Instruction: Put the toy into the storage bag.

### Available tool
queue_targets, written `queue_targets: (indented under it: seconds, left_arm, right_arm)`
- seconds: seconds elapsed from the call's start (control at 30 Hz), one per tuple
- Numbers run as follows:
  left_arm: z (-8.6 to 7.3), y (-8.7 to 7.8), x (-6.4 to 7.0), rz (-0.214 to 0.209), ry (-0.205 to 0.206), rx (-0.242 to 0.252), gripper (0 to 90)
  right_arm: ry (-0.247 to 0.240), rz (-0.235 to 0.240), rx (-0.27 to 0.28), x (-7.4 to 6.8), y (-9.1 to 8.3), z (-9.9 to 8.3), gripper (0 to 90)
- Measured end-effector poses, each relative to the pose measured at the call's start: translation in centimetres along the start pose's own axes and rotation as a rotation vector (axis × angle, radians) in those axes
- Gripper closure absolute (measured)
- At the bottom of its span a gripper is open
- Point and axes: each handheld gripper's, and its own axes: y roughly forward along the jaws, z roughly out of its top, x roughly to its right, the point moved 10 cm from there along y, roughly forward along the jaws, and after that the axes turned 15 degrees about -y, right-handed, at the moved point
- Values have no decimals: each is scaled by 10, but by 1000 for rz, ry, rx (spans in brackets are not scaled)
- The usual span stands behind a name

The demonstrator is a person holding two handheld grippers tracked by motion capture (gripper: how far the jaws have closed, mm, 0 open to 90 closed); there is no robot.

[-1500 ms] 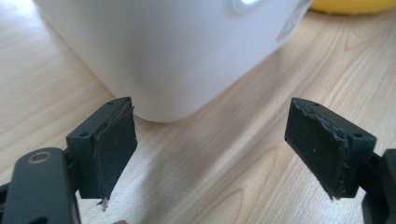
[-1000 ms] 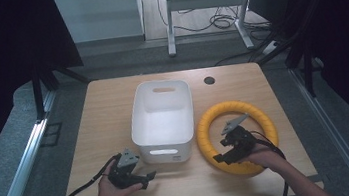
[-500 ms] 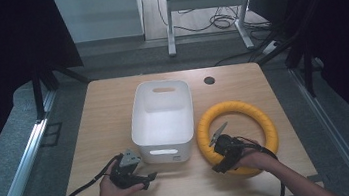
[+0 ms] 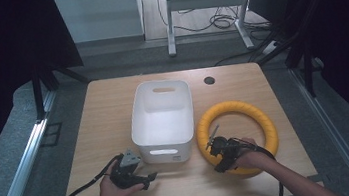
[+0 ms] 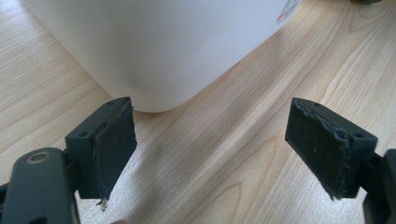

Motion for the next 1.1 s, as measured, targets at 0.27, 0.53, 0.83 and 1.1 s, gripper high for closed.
queue_targets:
  seconds: [0.27, 0.53, 0.83, 1.1]
  left_arm:
    - [0, 0, -1, 3, 4, 0, 164]
    - [0, 0, 0, 0, 3, 1, 164]
    - [0, 0, 0, -3, 0, 2, 165]
    - [0, 1, 0, -3, 1, 0, 164]
  right_arm:
    - [29, 42, 40, 2, -5, 2, 478]
    - [114, 95, 220, 13, -41, 7, 483]
    - [176, 152, 447, 33, -82, 4, 483]
    - [212, 150, 569, 48, -107, -1, 484]
